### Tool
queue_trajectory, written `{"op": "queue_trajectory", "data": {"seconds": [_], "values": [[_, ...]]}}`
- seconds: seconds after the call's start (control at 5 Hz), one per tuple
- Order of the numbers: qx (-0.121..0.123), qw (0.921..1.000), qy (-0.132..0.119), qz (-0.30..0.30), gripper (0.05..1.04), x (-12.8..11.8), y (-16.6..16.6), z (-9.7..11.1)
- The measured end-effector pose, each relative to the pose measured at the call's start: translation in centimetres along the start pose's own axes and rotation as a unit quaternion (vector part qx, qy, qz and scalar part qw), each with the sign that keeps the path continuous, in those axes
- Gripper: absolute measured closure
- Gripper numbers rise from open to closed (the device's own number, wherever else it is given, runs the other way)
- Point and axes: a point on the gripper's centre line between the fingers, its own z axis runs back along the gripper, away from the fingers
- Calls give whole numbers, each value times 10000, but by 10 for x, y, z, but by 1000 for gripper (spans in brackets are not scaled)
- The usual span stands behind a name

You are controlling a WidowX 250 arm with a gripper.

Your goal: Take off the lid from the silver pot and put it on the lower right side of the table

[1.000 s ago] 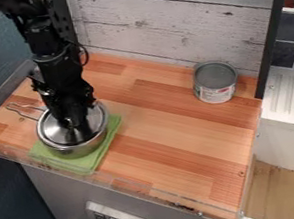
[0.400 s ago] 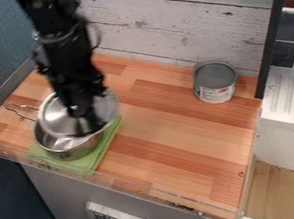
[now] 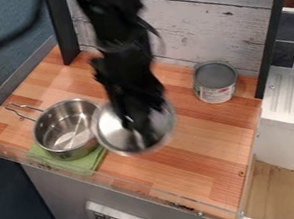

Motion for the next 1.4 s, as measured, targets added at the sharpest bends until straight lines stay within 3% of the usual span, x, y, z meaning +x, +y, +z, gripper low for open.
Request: {"op": "queue_trajectory", "data": {"seconds": [0.2, 0.4, 0.6, 0.8, 1.0, 1.2, 1.4], "values": [[-36, 9998, 182, 20, 797, 11, -15, -30], [73, 9996, 163, 210, 797, 19, -13, -55], [136, 9993, 147, 322, 797, 21, -12, -68], [165, 9989, 94, 421, 731, 23, -12, -70], [55, 9969, 156, 767, 436, 18, -13, -65], [1, 9886, -109, 1501, 147, 14, 5, -32], [-4, 9838, -8, 1792, 72, 5, 12, -15]]}}
